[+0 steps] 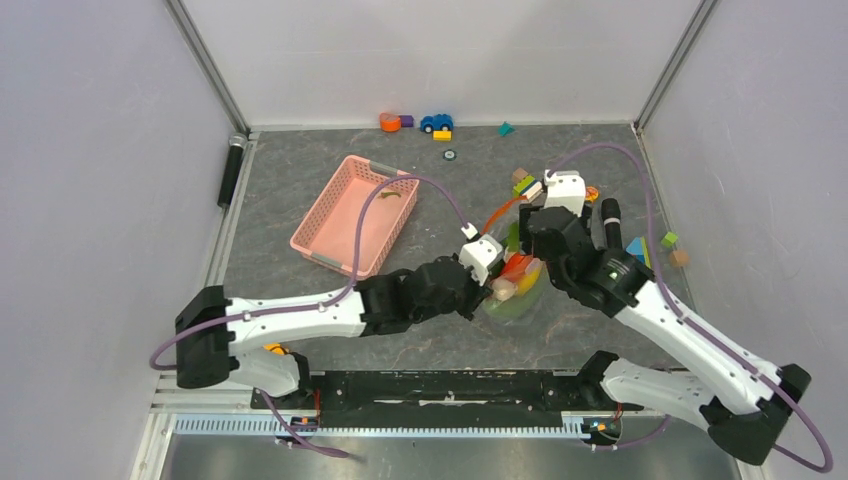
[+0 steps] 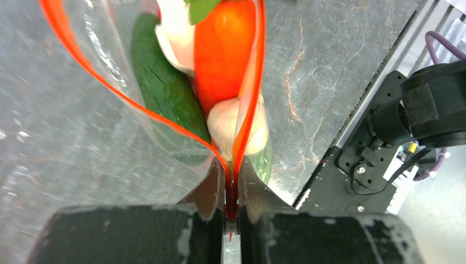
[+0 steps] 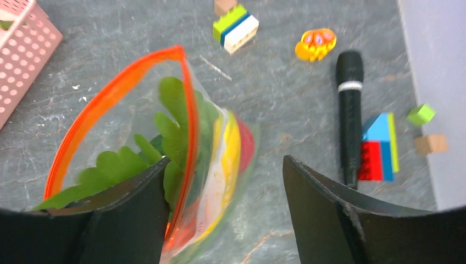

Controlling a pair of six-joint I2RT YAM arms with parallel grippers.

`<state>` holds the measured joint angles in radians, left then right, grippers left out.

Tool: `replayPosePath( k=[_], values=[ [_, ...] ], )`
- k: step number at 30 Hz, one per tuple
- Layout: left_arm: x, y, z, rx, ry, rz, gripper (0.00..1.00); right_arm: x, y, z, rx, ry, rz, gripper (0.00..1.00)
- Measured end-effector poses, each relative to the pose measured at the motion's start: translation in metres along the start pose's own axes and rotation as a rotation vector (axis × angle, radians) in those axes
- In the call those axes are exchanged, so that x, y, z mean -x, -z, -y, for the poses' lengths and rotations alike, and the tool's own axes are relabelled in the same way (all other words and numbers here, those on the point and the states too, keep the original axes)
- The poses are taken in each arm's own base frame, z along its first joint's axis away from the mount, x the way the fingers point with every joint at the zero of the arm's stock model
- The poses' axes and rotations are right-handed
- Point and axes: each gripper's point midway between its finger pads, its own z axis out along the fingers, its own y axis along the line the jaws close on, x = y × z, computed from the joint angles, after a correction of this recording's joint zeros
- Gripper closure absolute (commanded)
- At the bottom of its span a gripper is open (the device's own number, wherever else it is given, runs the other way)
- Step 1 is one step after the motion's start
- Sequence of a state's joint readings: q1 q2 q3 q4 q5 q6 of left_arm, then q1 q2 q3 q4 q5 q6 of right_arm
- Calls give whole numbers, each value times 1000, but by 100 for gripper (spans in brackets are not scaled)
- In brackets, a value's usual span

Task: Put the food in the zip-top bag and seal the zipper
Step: Zip the zipper food storage bag at the center of the board.

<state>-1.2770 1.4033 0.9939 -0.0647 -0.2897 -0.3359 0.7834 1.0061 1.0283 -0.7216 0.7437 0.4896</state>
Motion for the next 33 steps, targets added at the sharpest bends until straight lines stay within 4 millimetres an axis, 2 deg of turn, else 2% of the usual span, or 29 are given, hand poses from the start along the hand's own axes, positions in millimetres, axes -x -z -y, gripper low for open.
replayPosePath(
  k=[3, 7, 10, 13, 15, 17, 21, 25, 30, 32, 33],
  values=[
    [19, 13, -8, -42, -85, 34, 98, 23, 13, 6, 47, 23, 95, 19],
    [29, 16, -23, -68, -165, 41, 98, 49, 37, 3, 199, 68, 268, 19],
    [28, 15, -40, -94, -184, 12, 98, 58, 56, -9, 357, 159, 394, 18],
    [28, 14, -62, -84, -190, -14, 98, 63, 74, -31, 522, 256, 501, 15],
    [25, 15, -70, -83, -206, -29, 98, 60, 85, -48, 633, 334, 551, 13],
    [21, 16, -69, -103, -231, -44, 98, 48, 95, -67, 764, 448, 592, 13],
    [19, 21, -63, -153, -284, -62, 98, 28, 98, -87, 881, 592, 609, 13],
    [23, 25, -60, -184, -326, -63, 98, 15, 84, -98, 901, 714, 583, 15],
    [27, 29, -56, -222, -370, -60, 98, -13, 58, -107, 907, 879, 491, 24],
    [27, 30, -55, -229, -383, -64, 98, -22, 52, -107, 911, 925, 460, 31],
    [26, 31, -55, -231, -389, -67, 98, -26, 49, -107, 913, 944, 447, 38]
  ],
)
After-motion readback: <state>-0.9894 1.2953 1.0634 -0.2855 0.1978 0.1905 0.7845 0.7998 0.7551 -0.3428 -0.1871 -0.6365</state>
